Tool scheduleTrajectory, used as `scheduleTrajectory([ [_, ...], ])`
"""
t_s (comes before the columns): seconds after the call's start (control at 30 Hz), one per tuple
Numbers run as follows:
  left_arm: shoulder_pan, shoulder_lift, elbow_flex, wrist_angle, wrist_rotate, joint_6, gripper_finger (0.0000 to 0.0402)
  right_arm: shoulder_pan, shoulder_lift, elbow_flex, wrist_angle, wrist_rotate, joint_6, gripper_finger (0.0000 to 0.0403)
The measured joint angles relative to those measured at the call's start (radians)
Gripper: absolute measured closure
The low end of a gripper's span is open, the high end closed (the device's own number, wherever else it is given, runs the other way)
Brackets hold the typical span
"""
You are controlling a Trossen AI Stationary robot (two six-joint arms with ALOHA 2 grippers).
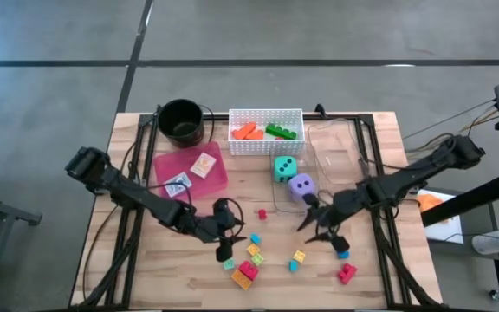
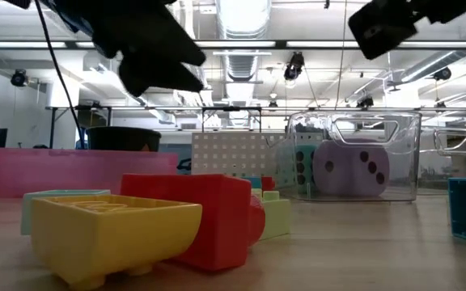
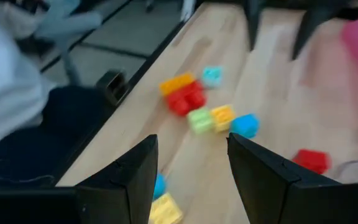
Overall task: Pick & Place Toys
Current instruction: Put the left big red game piece into the white bin
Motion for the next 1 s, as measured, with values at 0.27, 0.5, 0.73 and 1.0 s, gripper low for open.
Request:
scheduleTrajectory([
  [0.27, -0.004, 0.076, 0.002, 0.169, 0.02, 0.157, 0.0173, 0.049, 0.117, 0.019, -0.005, -0.003, -0.008, 0.0207],
  [0.5, -0.008, 0.143, 0.002, 0.25, 0.135, 0.16, 0.0172, 0.048, 0.216, 0.047, 0.001, 0.0, -0.015, 0.0207],
  [0.73, -0.045, 0.268, 0.045, 0.286, 0.225, 0.152, 0.0172, 0.048, 0.299, 0.071, 0.008, -0.001, -0.012, 0.0207],
  [1.0, -0.091, 0.305, 0.096, 0.132, 0.259, 0.156, 0.0172, 0.049, 0.326, 0.07, 0.004, -0.002, 0.066, 0.0207],
])
